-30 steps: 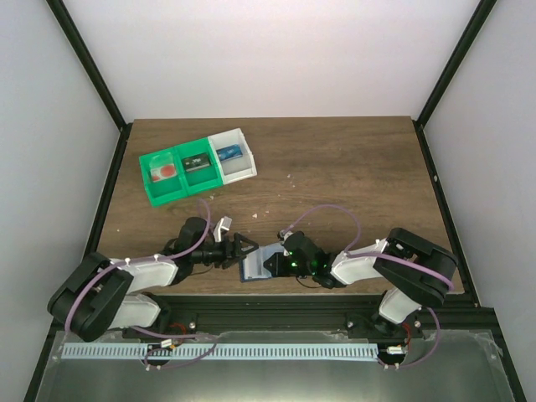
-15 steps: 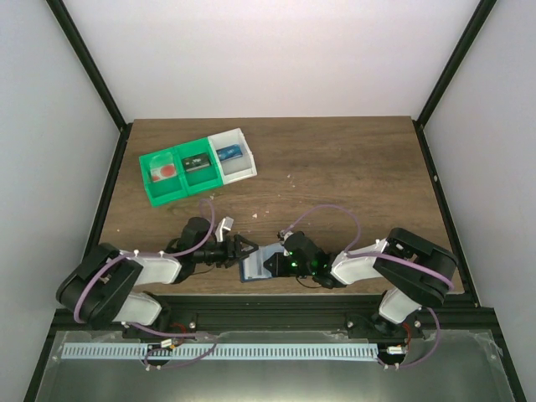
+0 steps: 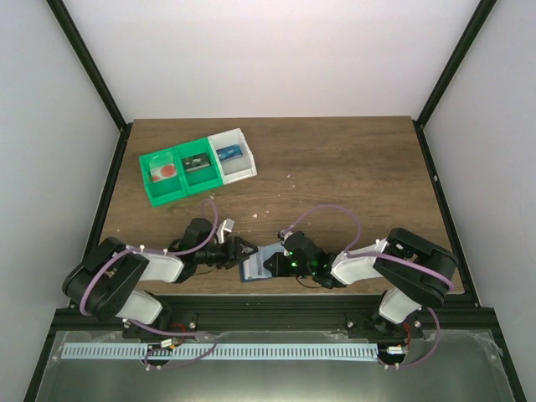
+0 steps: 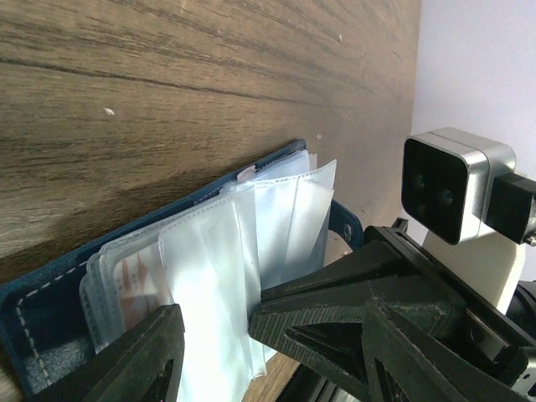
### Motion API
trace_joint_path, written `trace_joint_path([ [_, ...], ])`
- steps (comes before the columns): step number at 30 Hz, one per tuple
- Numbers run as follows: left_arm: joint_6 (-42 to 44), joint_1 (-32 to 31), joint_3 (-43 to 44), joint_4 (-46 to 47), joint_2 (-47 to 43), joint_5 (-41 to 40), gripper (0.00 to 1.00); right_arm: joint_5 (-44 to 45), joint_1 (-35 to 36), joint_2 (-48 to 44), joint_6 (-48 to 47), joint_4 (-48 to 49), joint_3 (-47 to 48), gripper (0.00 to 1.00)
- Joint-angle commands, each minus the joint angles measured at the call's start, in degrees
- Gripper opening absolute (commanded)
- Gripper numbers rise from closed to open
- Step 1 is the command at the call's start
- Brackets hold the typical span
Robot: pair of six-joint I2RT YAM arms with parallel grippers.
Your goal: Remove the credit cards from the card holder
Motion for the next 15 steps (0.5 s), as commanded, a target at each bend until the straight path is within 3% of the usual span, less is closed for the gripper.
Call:
trace_joint_path([
  [1,3.09,-0.79,0.59,-3.54,-2.41,-2.32,0.60,-0.06,-0.33,-0.71,0.27,0.23,-0.86,0.05],
  [9,3.52,-0.94,-1.35,-6.43,-5.60,-4.81,0.61,0.32,-0.33,-1.75,0.20,0.67,-1.54,0.05],
  [15,0.21,-1.12,-2.63,2.20,-2.46,-2.05,0.58,-0.09,-0.33,-0.95,0.07,0.86,-1.11,0.07],
])
